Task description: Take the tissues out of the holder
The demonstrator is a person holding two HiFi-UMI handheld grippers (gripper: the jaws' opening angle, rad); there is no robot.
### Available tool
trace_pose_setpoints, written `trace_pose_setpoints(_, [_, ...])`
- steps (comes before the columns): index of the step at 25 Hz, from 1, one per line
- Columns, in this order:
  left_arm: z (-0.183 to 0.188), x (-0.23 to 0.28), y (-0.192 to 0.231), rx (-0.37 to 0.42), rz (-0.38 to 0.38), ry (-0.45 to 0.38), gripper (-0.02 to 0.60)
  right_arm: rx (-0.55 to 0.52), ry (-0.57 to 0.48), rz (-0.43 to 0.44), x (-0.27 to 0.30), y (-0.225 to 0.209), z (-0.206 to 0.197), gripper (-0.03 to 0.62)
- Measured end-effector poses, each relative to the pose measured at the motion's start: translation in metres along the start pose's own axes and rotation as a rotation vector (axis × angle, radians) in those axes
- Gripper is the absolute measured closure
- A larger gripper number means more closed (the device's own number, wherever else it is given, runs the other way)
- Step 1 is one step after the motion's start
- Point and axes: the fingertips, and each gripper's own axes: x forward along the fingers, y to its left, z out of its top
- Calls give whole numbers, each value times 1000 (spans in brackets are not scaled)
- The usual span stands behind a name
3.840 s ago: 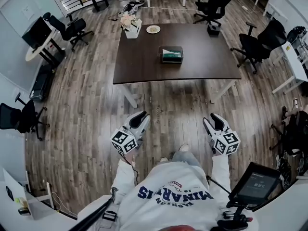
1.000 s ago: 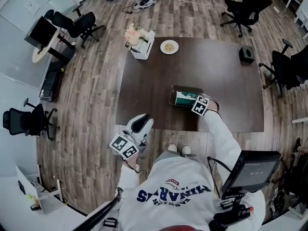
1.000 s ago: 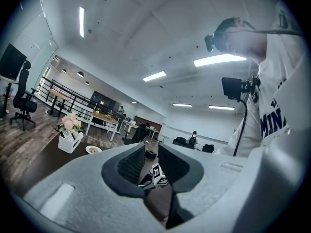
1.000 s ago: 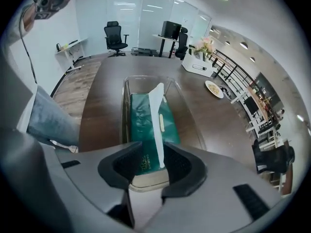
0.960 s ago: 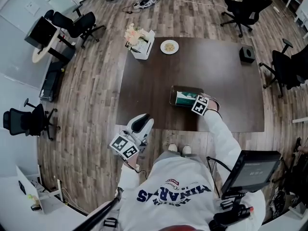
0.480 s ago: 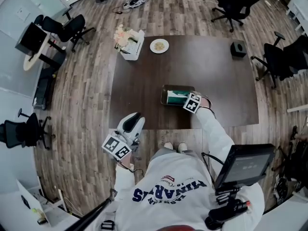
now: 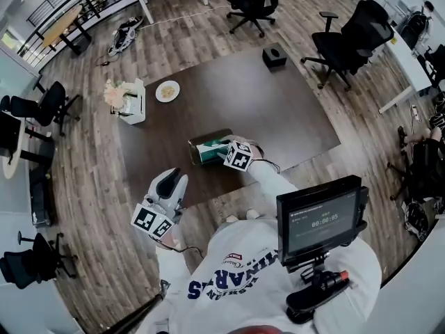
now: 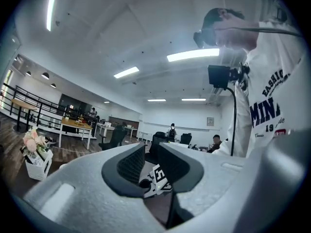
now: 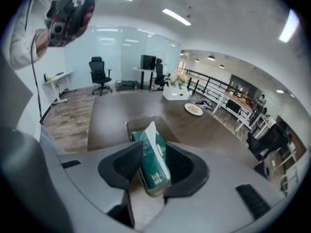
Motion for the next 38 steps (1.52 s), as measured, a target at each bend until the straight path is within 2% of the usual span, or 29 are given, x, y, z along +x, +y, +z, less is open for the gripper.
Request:
trace_pose_setpoints(3, [9,9,-9,16,-50,-1,513,-134,204,30,31,-7,-45,459])
trace_pose_setpoints(5, [12,8,-11,18,-51,-10,514,-105,218,80,46,-9,-59,457])
trace_pose_setpoints(7, [-3,9,-3,44,-28,30,514,10,107,106,47,-5,-51,459])
trace_pose_setpoints(9, [-27,20,16,46,-16,75,513,96,-28,72,33,-8,-36,459])
trace_pose_setpoints(11, [-41,32,35,19,-2,80,514,168,-136,35,15,-12,-23,459])
trace_pose_setpoints(13, [-54,37,50,7,34,88,514,229,-224,3,-5,-9,-13,459])
trace_pose_setpoints(14, [-68,39,58,12,59,125,513,259,-274,-11,-18,-7,-9,459])
trace_pose_setpoints(15, [-92,42,68,16,83,198,514,286,-322,-27,-35,-5,-7,459])
trace_pose_setpoints(17, [-160,55,89,9,106,446,512,319,-393,-66,-73,1,-2,459])
trace_pose_setpoints(19, [-228,76,104,6,68,725,512,337,-433,-109,-109,8,-1,459])
trace_pose_setpoints(20, [-254,91,106,15,34,828,505,347,-443,-131,-125,12,-3,459])
trace_pose_setpoints(23, [-309,129,113,62,-27,1103,468,378,-437,-190,-156,20,-20,459])
trace_pose_setpoints(25, [-338,131,123,76,-12,1318,416,388,-409,-211,-165,22,-34,459])
trace_pose_setpoints(26, [-348,128,128,71,8,1388,395,393,-396,-218,-169,24,-41,459])
trace_pose_setpoints(28, [-363,124,130,23,59,1433,385,411,-387,-236,-180,25,-52,459])
trace_pose_setpoints(33, [-382,115,139,-129,179,1405,385,445,-379,-273,-196,21,-72,459])
trace_pose_setpoints(38, [-380,118,144,-131,173,1399,389,432,-364,-268,-186,16,-72,459])
